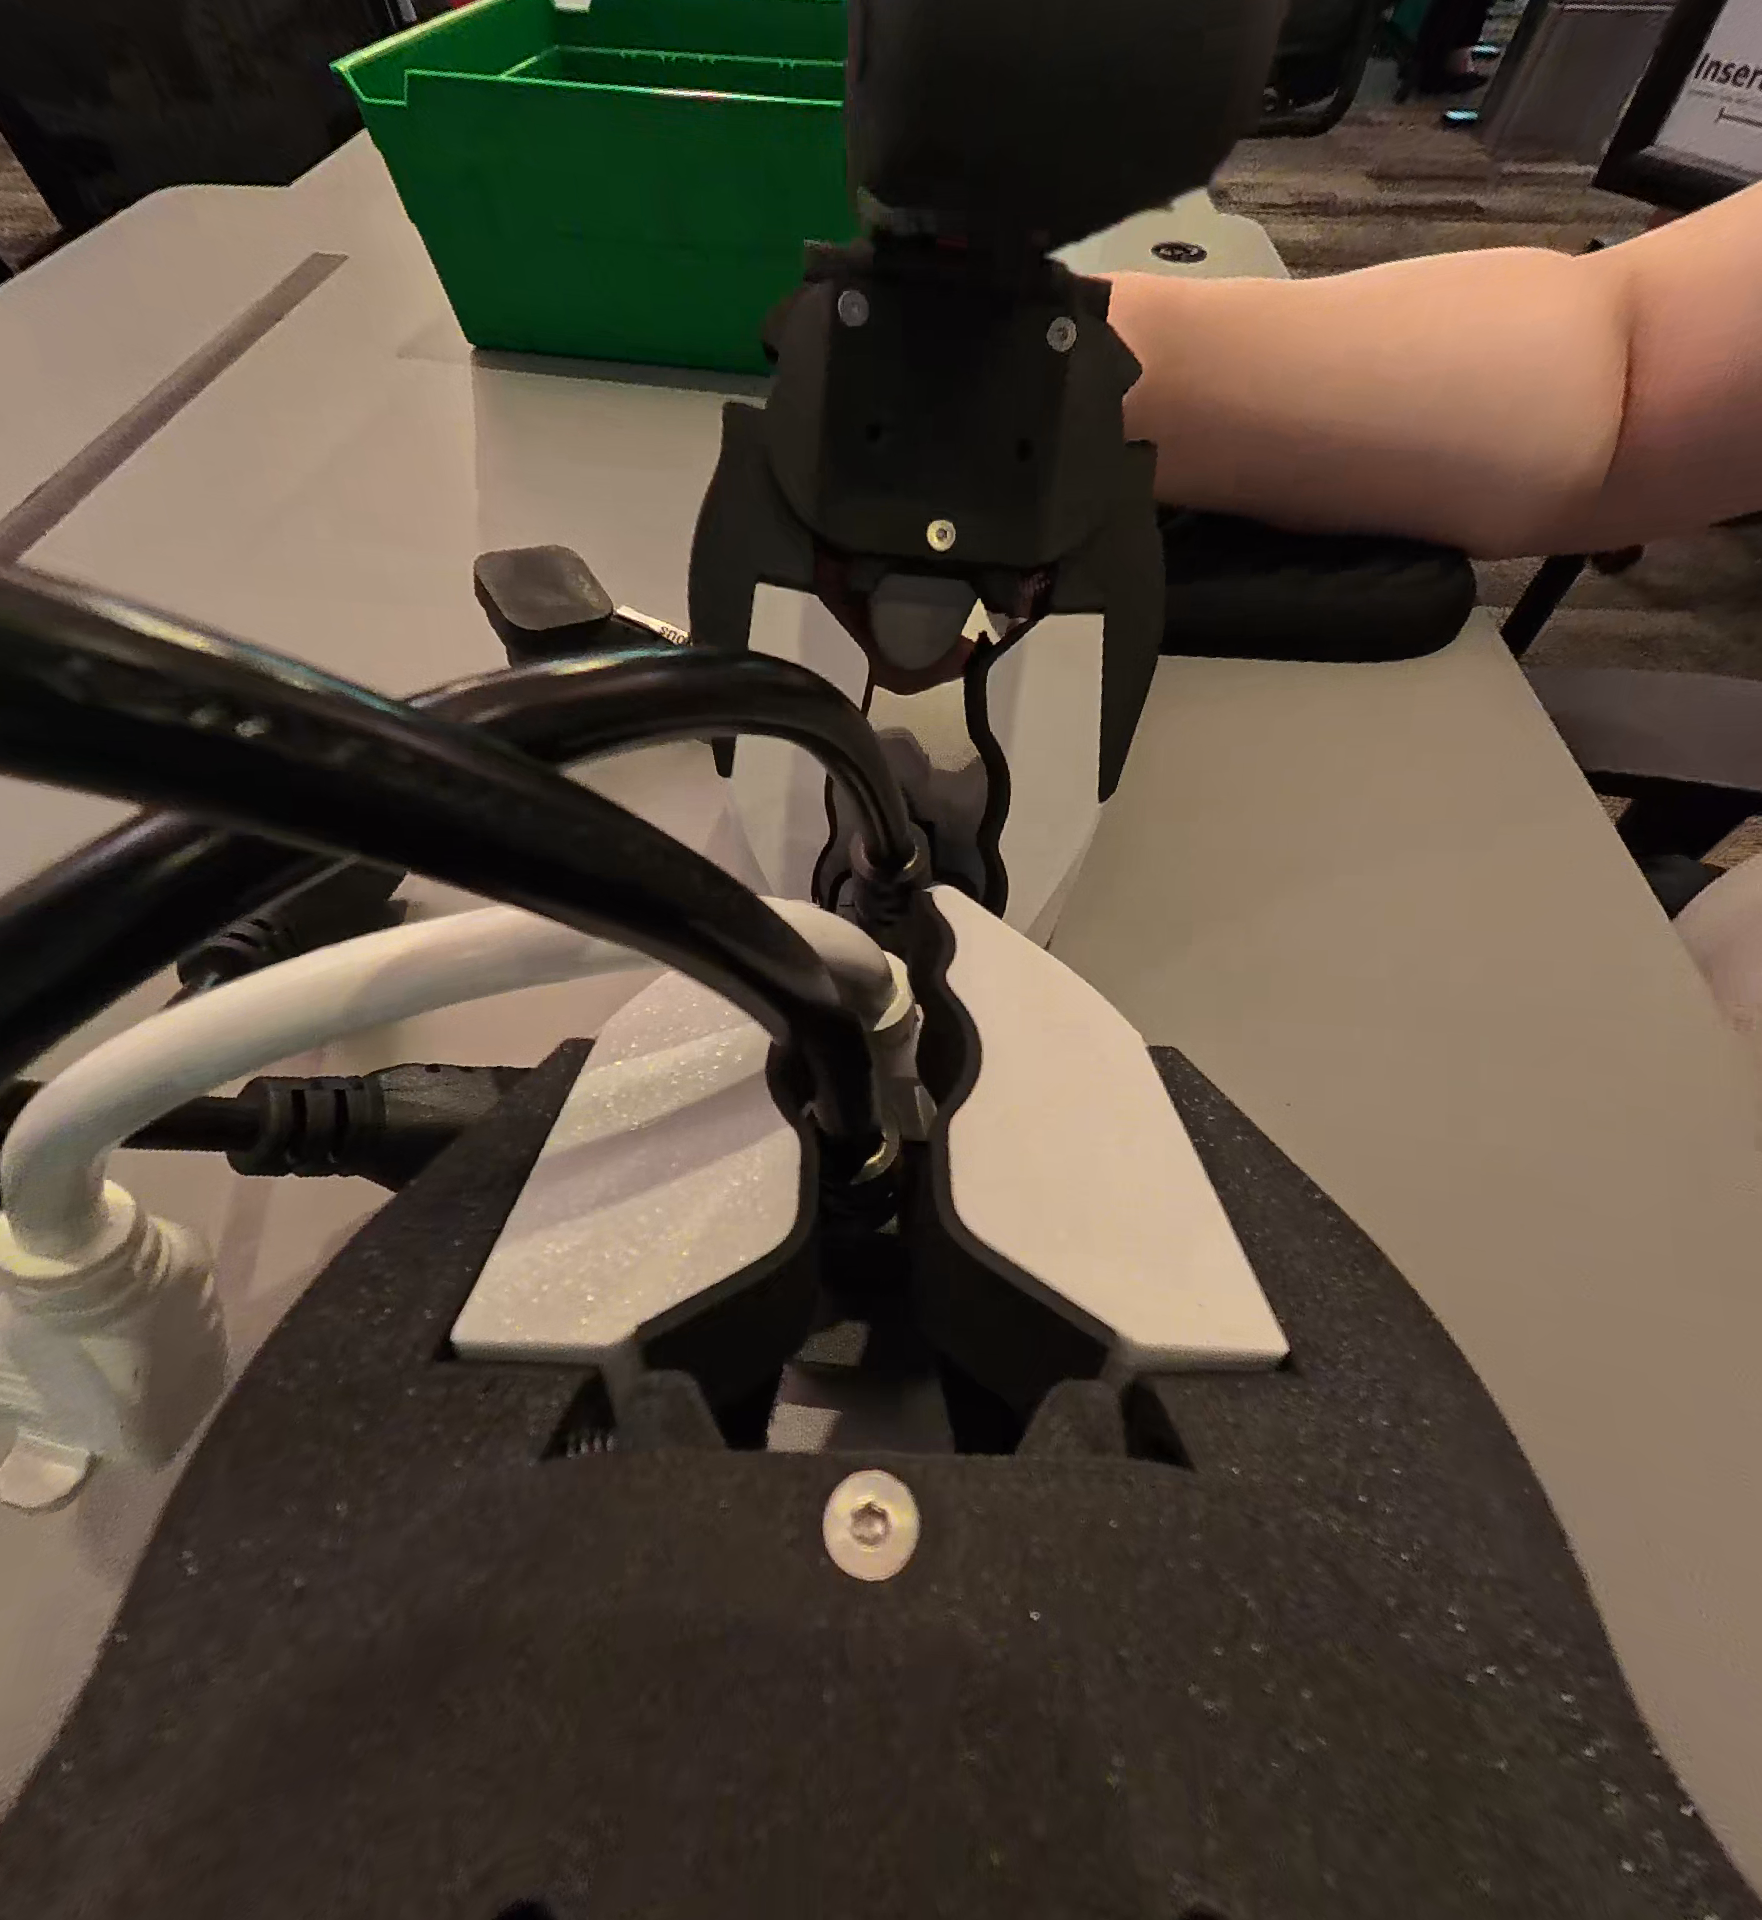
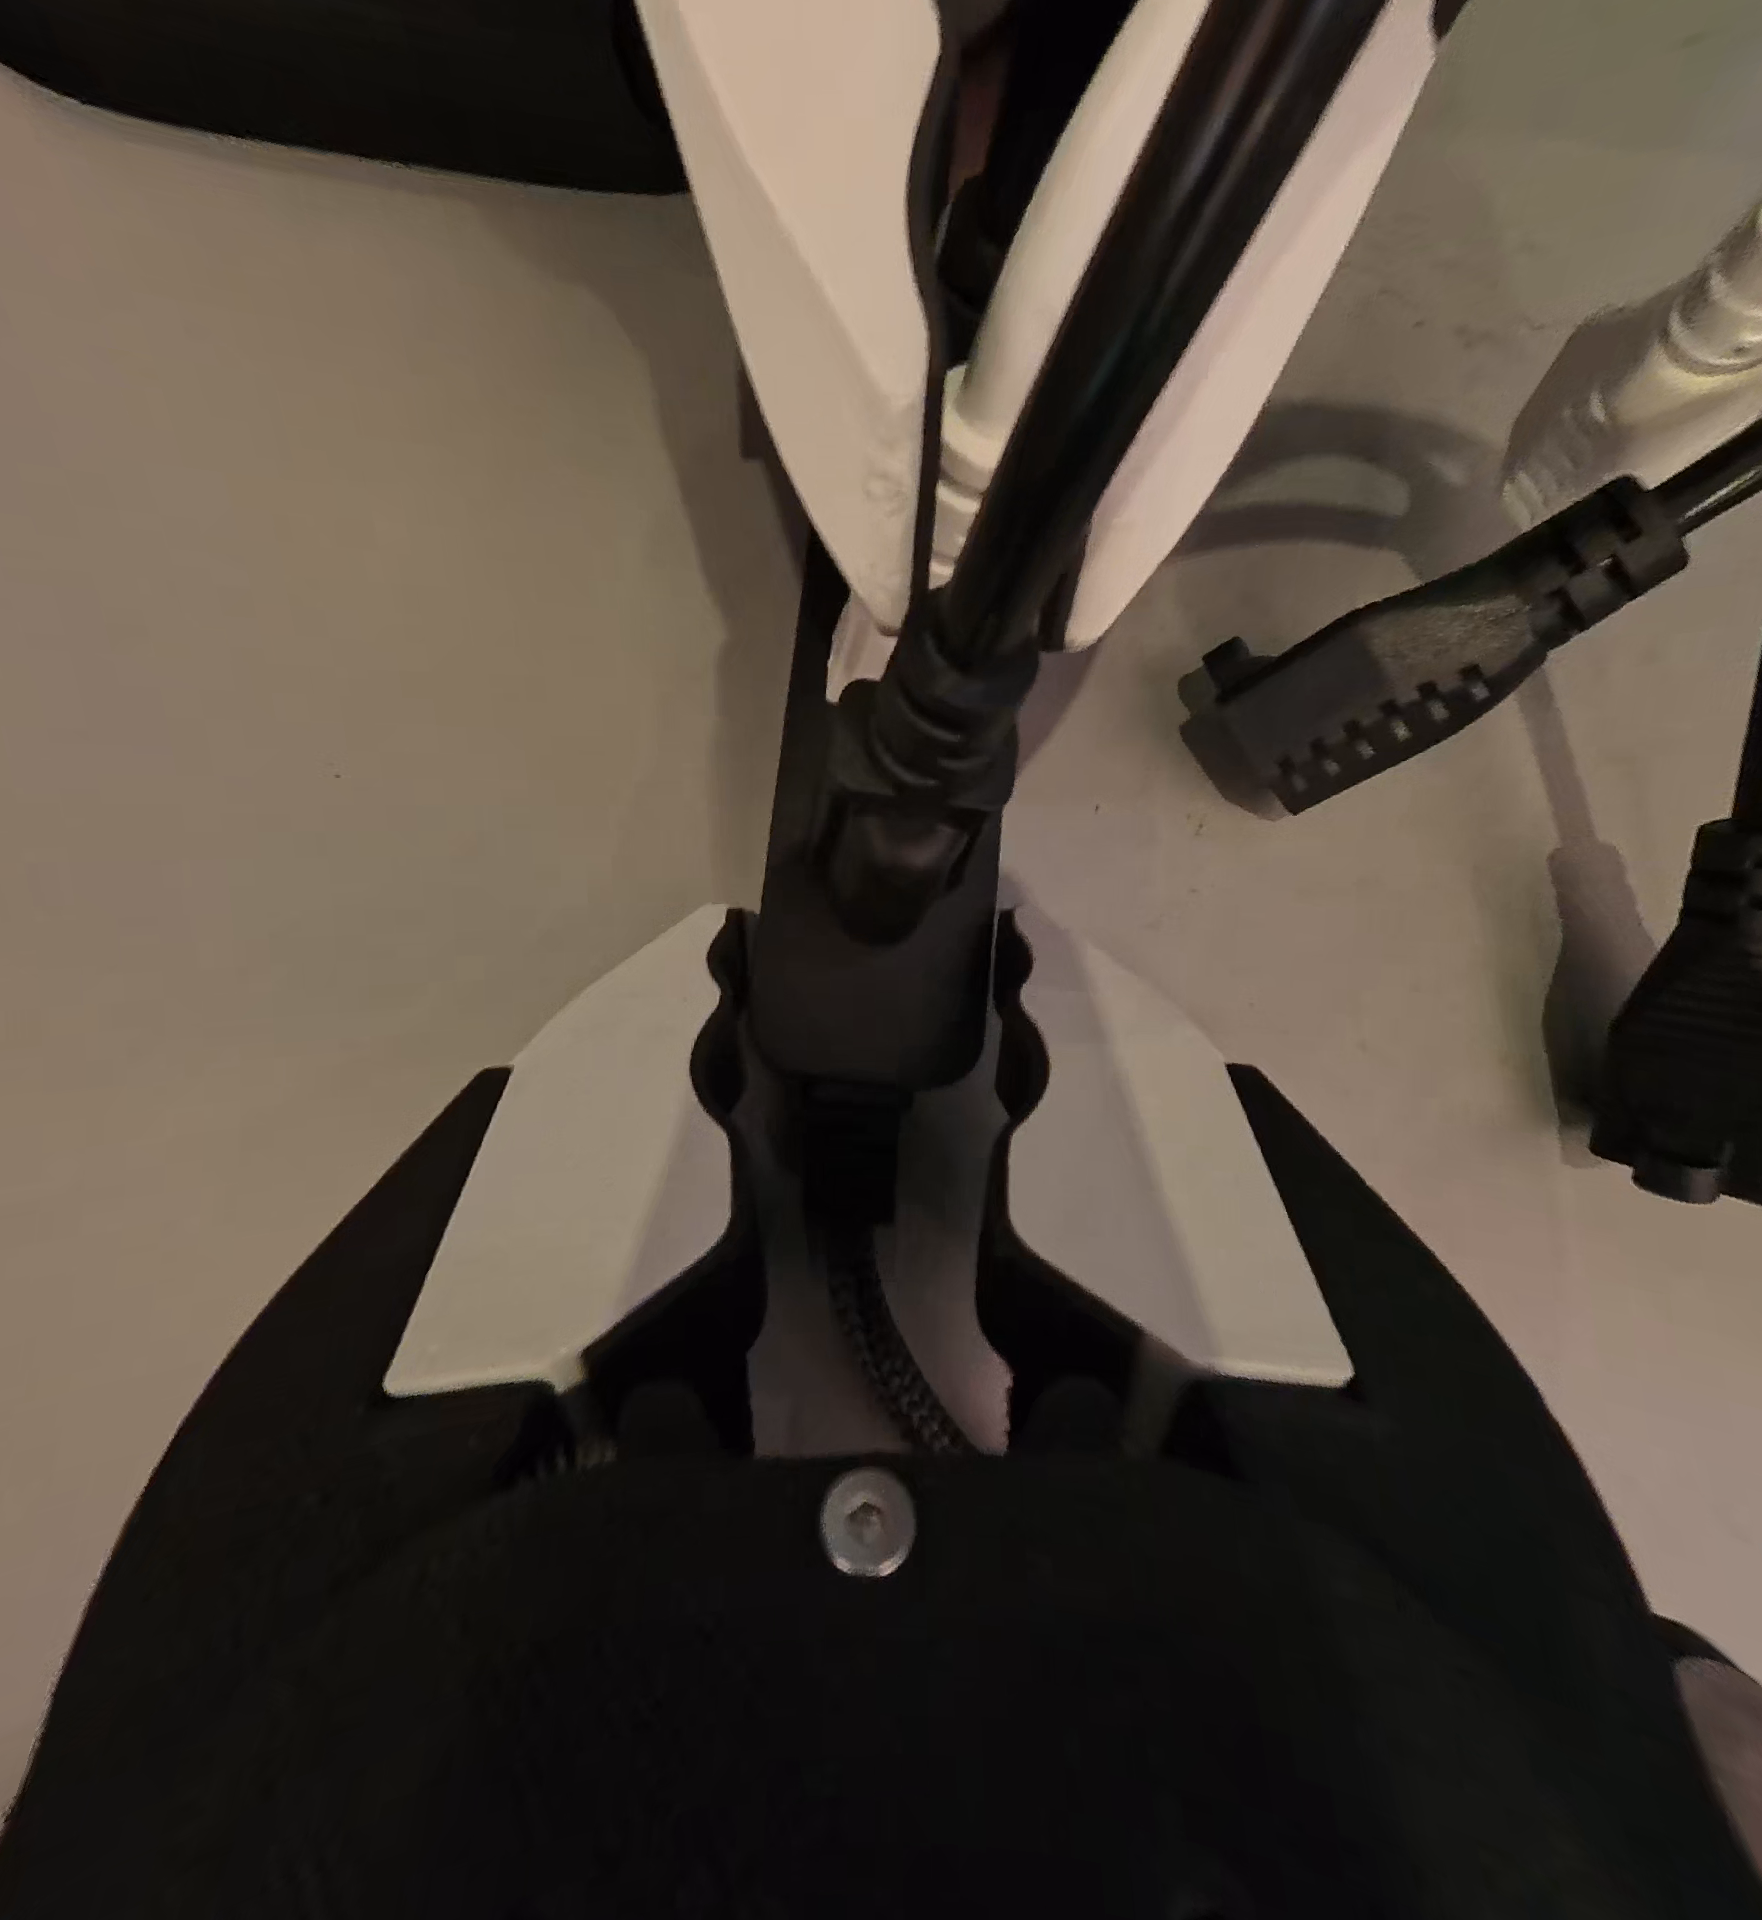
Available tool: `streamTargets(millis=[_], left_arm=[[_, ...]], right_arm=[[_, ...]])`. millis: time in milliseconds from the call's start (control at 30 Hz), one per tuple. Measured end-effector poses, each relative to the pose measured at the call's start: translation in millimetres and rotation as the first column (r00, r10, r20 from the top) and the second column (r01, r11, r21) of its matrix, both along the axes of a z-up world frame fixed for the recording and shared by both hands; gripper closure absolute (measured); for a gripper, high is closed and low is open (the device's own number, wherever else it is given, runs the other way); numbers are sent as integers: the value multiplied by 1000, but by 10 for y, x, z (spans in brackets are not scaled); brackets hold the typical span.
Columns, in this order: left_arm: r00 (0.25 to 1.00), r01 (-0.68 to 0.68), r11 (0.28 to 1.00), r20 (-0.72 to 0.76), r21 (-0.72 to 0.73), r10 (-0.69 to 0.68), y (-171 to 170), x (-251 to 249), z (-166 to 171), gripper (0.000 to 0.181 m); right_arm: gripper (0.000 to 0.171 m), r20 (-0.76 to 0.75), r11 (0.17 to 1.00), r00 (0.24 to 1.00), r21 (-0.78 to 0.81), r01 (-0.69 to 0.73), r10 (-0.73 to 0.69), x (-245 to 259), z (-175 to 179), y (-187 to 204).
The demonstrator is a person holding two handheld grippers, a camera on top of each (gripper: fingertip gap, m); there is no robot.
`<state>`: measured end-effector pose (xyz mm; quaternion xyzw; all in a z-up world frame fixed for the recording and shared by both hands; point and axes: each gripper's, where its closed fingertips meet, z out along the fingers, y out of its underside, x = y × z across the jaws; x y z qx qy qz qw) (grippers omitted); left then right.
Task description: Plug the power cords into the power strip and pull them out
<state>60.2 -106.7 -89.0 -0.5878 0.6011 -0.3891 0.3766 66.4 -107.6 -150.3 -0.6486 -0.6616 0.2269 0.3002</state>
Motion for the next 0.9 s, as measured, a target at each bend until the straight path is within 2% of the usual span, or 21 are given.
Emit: streamTargets(millis=[133, 267, 333, 467, 533, 600, 667, 700, 833, 900], left_arm=[[1000, 4, 1000, 6, -15, -4, -4, -4, 0, 166], [1000, 1, 1000, -1, 10, -1, -10, -7, -2, 166], [1000, 1, 1000, -3, 22, -1, -13, -10, -3, 166], [1000, 6, 1000, 7, 4, -6, -19, -16, 0, 166], [1000, 5, 1000, 10, -10, -5, -14, -32, 3, 165], [998, 9, 1000, -64, -15, -10, -12, -79, -95, 153], [989, -28, 999, -141, 17, 30, 56, -133, -182, 128], [985, -32, 999, -167, 18, 34, 61, -157, -212, 122], [960, -18, 999, -278, 27, 25, 55, -215, -399, 137], [957, -10, 1000, -290, -28, 2, 10, -197, -446, 147]], right_arm=[[126, -6, 999, 1000, -20, 25, -25, -48, 20, 1], [126, -19, 999, 1000, 45, 16, -16, -59, 125, 8], [127, -52, 1000, 998, -27, 14, -16, -86, 168, -46], [144, -97, 990, 991, -121, 76, -88, -139, 186, 2], [144, -115, 987, 989, -143, 81, -97, -149, 187, 5], [144, -130, 988, 987, -138, 74, -92, -154, 188, 7], [144, -143, 988, 986, -141, 70, -90, -155, 189, 6], [143, -151, 988, 985, -142, 67, -88, -156, 190, 6], [144, -180, 986, 979, -157, 64, -92, -156, 193, 8], [143, -185, 987, 979, -150, 56, -84, -155, 191, 5]])
